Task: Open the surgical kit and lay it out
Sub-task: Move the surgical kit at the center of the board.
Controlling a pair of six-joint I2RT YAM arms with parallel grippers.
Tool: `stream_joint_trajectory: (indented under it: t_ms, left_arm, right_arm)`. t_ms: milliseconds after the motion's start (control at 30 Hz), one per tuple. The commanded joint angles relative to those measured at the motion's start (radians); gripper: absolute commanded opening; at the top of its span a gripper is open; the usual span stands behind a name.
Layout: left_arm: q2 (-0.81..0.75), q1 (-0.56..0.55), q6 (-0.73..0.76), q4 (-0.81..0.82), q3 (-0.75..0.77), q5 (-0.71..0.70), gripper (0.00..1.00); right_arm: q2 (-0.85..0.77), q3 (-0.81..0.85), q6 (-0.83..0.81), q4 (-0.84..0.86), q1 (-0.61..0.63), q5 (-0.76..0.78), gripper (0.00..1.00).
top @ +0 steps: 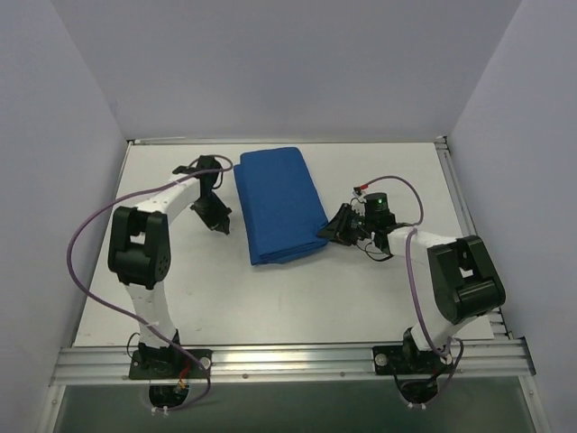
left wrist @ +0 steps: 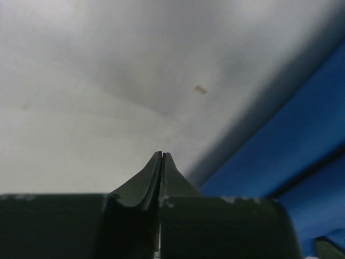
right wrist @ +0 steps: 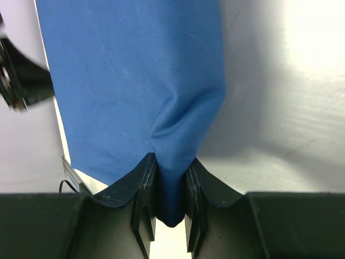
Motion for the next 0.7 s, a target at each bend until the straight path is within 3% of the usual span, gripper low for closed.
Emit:
stream_joint_trajectory:
  t_ms: [0, 367, 467, 500, 533, 567, 600, 667]
  left_arm:
    - [0.108, 0.002, 0.055, 0.000, 0.186, -0.008, 0.02]
    - [0.402, 0.010, 0.210, -0.102, 0.591, 0.073, 0.02]
    - [0.408, 0.016, 0.228, -0.156, 0.626, 0.026, 0.02]
    - [0.367, 0.026, 0.233, -0.156, 0.613, 0.015, 0.04]
    - [0.338, 0.034, 0.232, -0.153, 0.588, 0.002, 0.15]
    - [0.301, 0.043, 0.227, -0.136, 0.518, -0.009, 0.33]
    - [0.220, 0.068, 0.219, -0.123, 0.475, -0.008, 0.41]
    - [0.138, 0.086, 0.215, -0.083, 0.357, -0.003, 0.61]
  right_arm:
    - [-0.067, -0.009, -0.003, -0.037, 0.058, -0.014, 0.01]
    - [0.013, -0.002, 0.155, 0.072, 0.201, 0.066, 0.04]
    - [0.027, 0.041, 0.115, -0.021, 0.200, 0.080, 0.31]
    - [0.025, 0.099, 0.086, -0.075, 0.198, 0.124, 0.48]
    - [0.024, 0.133, 0.013, -0.134, 0.198, 0.154, 0.55]
    - [0.025, 0.167, -0.019, -0.235, 0.196, 0.179, 0.63]
    - [0.027, 0.202, -0.050, -0.282, 0.195, 0.225, 0.77]
    - [0.037, 0.302, -0.130, -0.419, 0.189, 0.277, 0.90]
